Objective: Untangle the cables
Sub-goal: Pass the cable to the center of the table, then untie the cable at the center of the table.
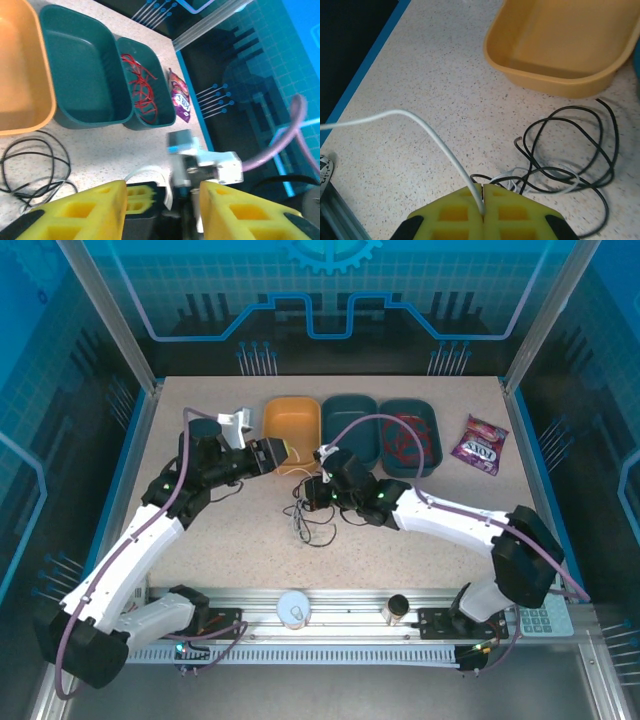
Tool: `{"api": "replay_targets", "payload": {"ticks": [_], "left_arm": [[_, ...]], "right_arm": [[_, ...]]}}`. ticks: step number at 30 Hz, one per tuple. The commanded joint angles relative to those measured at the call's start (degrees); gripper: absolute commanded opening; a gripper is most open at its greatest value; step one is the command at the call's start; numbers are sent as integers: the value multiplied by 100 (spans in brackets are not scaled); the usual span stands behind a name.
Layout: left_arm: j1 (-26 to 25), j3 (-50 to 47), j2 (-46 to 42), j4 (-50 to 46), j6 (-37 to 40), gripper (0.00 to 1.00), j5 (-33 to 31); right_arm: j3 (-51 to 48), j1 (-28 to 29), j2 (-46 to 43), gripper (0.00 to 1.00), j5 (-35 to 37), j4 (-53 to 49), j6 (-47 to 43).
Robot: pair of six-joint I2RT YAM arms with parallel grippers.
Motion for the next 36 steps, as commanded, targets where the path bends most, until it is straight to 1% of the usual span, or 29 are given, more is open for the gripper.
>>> {"api": "replay_targets", "payload": {"ticks": [1, 3, 6, 10, 13, 15, 21, 23, 25, 26, 27, 28, 30, 32, 36], "left_arm": [[12, -103, -142, -427, 202, 55, -512], [21, -258, -188, -539, 249, 63, -653], [22, -545, -261, -510, 300, 76, -644], [21, -959, -354, -340, 285, 80, -499], [21, -1324, -512, -86, 267, 85, -443], [21, -1519, -594, -5, 273, 85, -487], [15, -2181, -759, 688, 215, 77, -157], [-33, -2390, -803, 1060, 179, 76, 67], [-175, -2539, -873, 1378, 193, 78, 95], [-288, -2599, -919, 1517, 216, 81, 15], [-403, -2655, -953, 1610, 246, 88, -95], [-550, -2703, -982, 1699, 303, 92, -255], [-826, -2733, -968, 1743, 433, 94, -637], [-1118, -2695, -860, 1692, 579, 99, -1132], [-1517, -2726, -572, 1876, 516, 99, -1805]], "right_arm": [[569, -24, -492, 0, 275, -739, -70], [881, 16, -621, 0, 358, -1214, -103], [1259, 55, -702, 0, 458, -1771, -111], [1605, 62, -679, 0, 500, -2153, -63], [1875, 59, -568, 0, 554, -2399, -40], [2051, 65, -479, 0, 617, -2574, -38], [2337, 63, -266, 0, 763, -2859, 89], [2389, 65, -197, 0, 760, -2919, 182], [2408, 60, -141, 0, 746, -2951, 271], [2409, 61, -113, 0, 737, -2962, 322], [2408, 65, -88, 0, 735, -2971, 369], [2410, 65, -64, 0, 711, -2969, 418], [2408, 65, -9, 0, 672, -2973, 504], [2420, 66, 52, 0, 611, -2960, 592], [2453, 78, 156, 0, 502, -2937, 740]]}}
